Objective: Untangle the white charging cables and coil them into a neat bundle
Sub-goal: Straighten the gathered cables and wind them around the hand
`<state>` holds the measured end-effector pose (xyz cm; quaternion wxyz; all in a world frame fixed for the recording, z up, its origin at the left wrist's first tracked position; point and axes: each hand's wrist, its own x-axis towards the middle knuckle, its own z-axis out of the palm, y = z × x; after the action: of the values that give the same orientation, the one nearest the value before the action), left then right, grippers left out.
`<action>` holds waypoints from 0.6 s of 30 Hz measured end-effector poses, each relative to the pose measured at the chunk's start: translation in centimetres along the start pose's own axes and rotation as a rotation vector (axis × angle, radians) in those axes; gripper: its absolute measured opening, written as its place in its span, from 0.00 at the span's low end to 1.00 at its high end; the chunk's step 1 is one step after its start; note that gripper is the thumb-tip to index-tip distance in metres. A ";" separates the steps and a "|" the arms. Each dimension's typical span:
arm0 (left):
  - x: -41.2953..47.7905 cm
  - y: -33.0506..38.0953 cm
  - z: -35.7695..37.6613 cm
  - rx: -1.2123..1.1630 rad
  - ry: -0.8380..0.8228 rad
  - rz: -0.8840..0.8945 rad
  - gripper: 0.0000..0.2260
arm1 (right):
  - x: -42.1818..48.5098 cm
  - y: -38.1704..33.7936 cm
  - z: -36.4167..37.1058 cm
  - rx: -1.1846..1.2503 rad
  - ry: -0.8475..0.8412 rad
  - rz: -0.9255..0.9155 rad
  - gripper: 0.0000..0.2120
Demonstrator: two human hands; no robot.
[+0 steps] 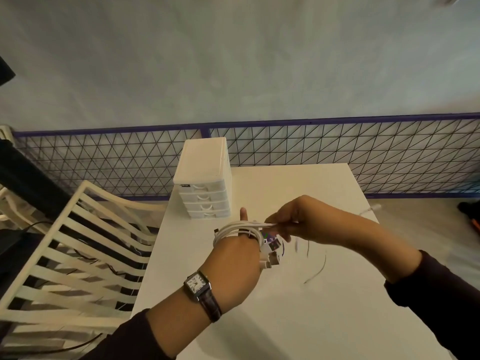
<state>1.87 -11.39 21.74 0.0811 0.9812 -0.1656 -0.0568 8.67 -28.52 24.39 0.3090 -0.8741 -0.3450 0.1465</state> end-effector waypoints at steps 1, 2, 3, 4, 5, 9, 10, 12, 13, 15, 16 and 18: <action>0.1 -0.1 0.0 -0.093 0.007 -0.013 0.14 | -0.3 -0.1 0.1 -0.134 0.107 -0.113 0.09; 0.4 -0.2 -0.1 -0.179 0.027 -0.007 0.17 | -0.6 0.0 0.2 -0.261 0.188 -0.213 0.09; 0.7 -0.3 0.0 -0.273 0.041 0.004 0.23 | -0.9 0.0 0.4 -0.364 0.255 -0.275 0.10; 0.9 -0.3 0.0 -0.397 0.057 0.032 0.30 | -1.1 0.0 0.5 -0.437 0.309 -0.302 0.09; 1.0 -0.2 -0.2 -0.488 0.076 0.056 0.34 | -1.3 0.1 0.6 -0.489 0.366 -0.312 0.09; 0.7 0.0 -0.6 -0.520 0.311 0.091 0.29 | -2.1 -0.4 2.2 -0.538 0.606 -0.259 0.13; 0.8 0.1 -0.7 -0.576 0.358 0.065 0.28 | -2.3 -0.7 2.8 -0.538 0.664 -0.237 0.14; 1.3 0.5 -0.4 -0.747 0.427 0.033 0.27 | -2.6 -1.2 4.1 -0.539 0.779 -0.211 0.14; 1.5 1.0 -0.4 -0.853 0.455 0.007 0.28 | -2.6 -1.4 4.7 -0.532 0.832 -0.206 0.13; 2.0 1.8 -0.4 -1.094 0.505 -0.035 0.36 | -2.3 -1.9 5.5 -0.506 0.918 -0.188 0.13; 2.1 2.1 -0.5 -1.209 0.534 -0.050 0.41 | -2.1 -2.1 5.8 -0.493 0.957 -0.175 0.13; 2.4 2.6 -0.7 -1.409 0.580 -0.057 0.43 | -1.6 -2.6 6.2 -0.466 1.021 -0.159 0.15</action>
<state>3.44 -14.51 22.64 0.7269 0.6770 -0.0370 0.1091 3.28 -25.38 21.34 0.2456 -0.8505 -0.2398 -0.3986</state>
